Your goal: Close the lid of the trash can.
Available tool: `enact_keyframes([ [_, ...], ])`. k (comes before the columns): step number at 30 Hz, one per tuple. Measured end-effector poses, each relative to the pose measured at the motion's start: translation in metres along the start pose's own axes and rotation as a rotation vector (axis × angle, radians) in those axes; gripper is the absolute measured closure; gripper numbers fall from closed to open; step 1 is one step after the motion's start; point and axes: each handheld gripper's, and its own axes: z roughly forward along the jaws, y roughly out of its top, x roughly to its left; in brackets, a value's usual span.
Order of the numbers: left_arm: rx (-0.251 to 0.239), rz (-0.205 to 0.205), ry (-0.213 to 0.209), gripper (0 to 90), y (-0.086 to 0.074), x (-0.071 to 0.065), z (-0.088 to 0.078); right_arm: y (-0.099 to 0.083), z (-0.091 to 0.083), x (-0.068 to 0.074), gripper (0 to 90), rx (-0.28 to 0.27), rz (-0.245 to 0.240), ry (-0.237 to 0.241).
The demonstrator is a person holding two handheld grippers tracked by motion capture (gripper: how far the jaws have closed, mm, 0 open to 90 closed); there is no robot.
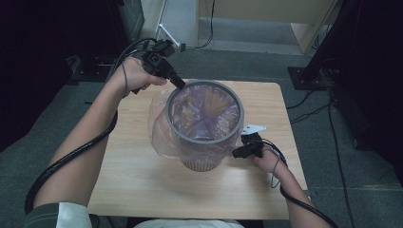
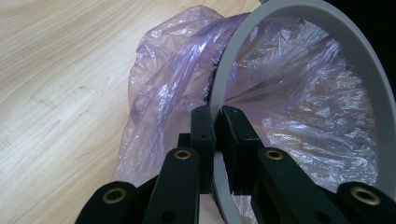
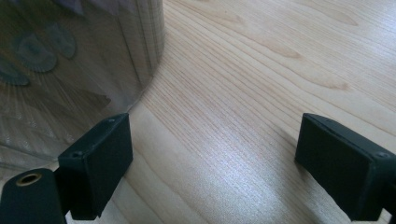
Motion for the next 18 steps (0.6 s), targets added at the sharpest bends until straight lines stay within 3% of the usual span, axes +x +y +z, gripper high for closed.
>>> enact_keyframes([
  [7,-0.016,0.018,0.001,82.0,-0.002,0.000,0.000,0.000,0.000,0.000,10.8,0.000,0.000,0.000],
  [18,-0.084,0.069,0.011,67.1,-0.010,-0.001,-0.008,0.000,0.000,0.000,10.8,-0.001,-0.001,-0.001],
])
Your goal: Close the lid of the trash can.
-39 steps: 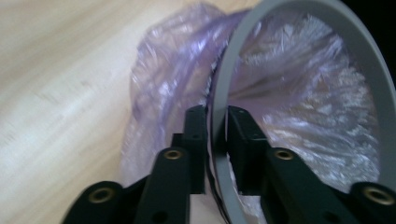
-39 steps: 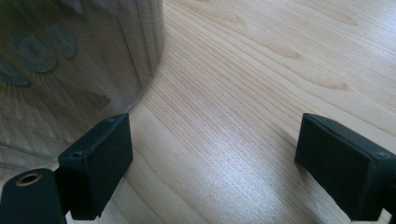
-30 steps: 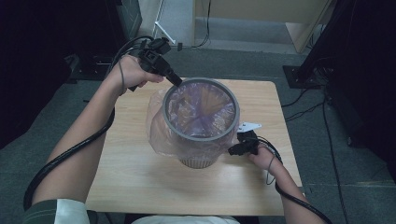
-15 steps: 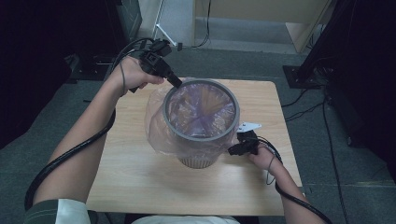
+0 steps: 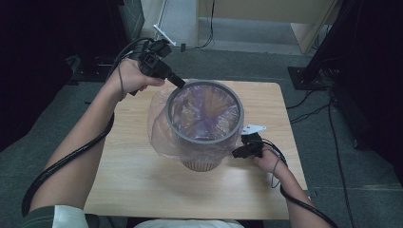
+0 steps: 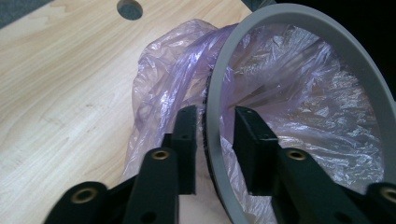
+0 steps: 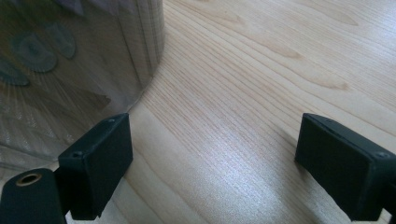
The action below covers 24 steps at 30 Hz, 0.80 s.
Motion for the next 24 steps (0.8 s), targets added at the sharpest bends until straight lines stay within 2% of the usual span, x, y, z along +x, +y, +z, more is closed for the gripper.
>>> enact_keyframes([
  [1,-0.017,0.009,0.006,65.7,-0.003,0.000,-0.002,0.000,0.000,0.000,10.8,0.000,0.000,0.000],
  [4,-0.030,0.022,0.015,62.0,-0.007,0.000,-0.004,0.000,0.000,0.000,10.8,0.000,0.000,0.000],
  [16,-0.100,0.032,0.018,46.4,-0.025,0.005,-0.013,0.000,0.000,0.000,10.8,0.002,0.003,0.001],
  [24,-0.126,0.027,0.012,44.0,-0.037,0.008,-0.017,0.000,0.000,0.000,10.8,0.002,0.003,0.001],
])
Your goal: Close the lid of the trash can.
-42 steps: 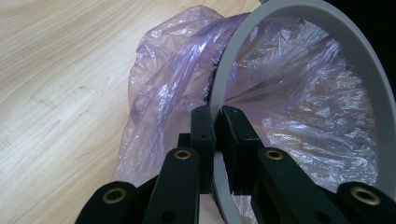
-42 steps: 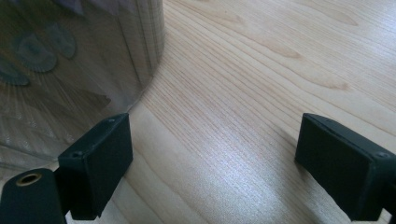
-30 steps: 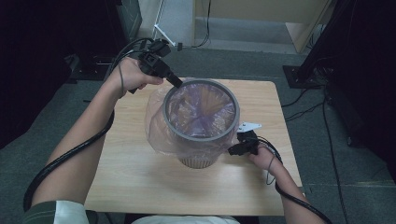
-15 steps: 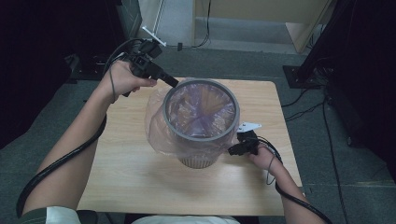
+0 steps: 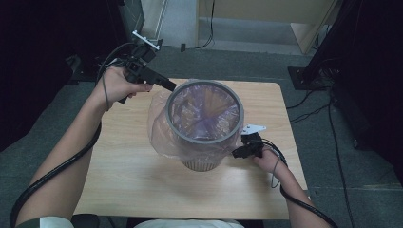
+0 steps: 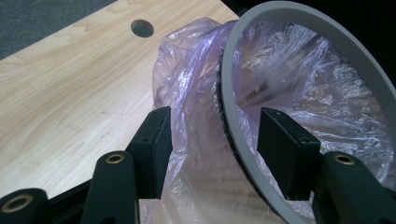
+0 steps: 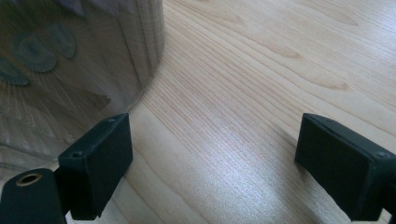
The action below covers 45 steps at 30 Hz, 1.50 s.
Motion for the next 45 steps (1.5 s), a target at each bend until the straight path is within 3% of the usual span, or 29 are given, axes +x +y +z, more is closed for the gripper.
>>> enact_keyframes([
  [45,-0.051,0.010,0.059,39.8,-0.061,0.009,-0.014,0.000,0.000,0.000,10.8,0.000,0.000,0.000],
])
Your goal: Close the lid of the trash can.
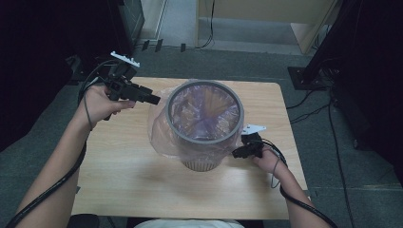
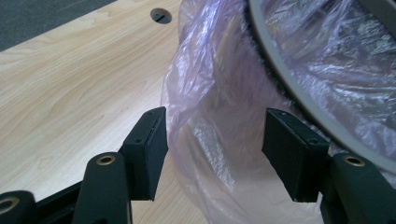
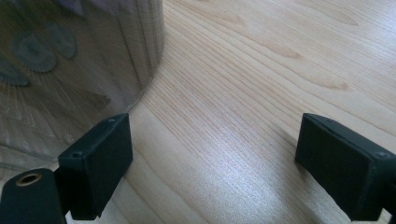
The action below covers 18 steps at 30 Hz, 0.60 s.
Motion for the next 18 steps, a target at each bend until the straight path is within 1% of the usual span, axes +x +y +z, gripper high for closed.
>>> enact_keyframes([
  [9,-0.002,-0.014,0.002,39.6,-0.011,0.005,0.003,0.000,0.000,0.000,10.8,0.000,0.001,-0.001],
  [10,-0.005,-0.015,0.009,39.5,-0.013,0.005,0.004,0.000,0.000,0.000,10.8,0.000,0.001,-0.001],
  [14,-0.002,-0.020,0.012,39.5,-0.018,0.008,0.006,0.000,0.000,0.000,10.7,0.000,0.004,-0.004],
  [18,-0.007,-0.025,0.010,39.4,-0.022,0.010,0.008,0.000,0.000,0.000,10.7,0.000,0.004,-0.004],
])
